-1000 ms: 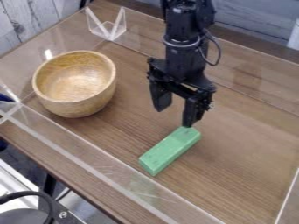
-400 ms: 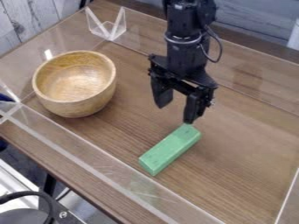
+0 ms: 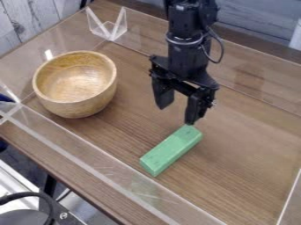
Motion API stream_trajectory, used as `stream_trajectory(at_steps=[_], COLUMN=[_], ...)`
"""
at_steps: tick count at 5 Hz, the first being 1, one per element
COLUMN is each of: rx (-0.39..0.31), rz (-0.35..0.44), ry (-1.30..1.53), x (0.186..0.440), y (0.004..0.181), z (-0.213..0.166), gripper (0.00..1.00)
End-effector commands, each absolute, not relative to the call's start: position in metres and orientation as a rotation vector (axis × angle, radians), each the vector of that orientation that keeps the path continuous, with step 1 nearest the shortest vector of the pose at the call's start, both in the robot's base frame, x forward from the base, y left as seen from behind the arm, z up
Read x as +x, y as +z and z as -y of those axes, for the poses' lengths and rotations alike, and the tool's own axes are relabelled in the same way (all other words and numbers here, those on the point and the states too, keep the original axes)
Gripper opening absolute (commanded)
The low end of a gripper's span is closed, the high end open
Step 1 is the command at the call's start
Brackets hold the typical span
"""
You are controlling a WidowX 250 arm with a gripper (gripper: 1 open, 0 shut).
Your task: Remove the green block from inside the brown bowl and put it on the table
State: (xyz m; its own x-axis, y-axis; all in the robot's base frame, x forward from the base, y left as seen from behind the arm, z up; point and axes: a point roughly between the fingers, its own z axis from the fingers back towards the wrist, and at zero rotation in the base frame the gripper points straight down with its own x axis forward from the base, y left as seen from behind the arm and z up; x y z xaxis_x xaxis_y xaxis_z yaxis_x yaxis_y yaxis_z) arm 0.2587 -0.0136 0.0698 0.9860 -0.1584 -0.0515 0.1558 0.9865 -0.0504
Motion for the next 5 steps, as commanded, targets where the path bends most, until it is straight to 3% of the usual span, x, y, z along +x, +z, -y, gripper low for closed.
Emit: stream_trajectory(at_steps=[1,5], rx=[-0.041,-0.041], rz=[-0.01,-0.016], ry=[-0.155,-0.148], x=[0.2678,0.266], y=[0.0805,0.0817], z=[0.013,0.0116], gripper=[1.0,1.0])
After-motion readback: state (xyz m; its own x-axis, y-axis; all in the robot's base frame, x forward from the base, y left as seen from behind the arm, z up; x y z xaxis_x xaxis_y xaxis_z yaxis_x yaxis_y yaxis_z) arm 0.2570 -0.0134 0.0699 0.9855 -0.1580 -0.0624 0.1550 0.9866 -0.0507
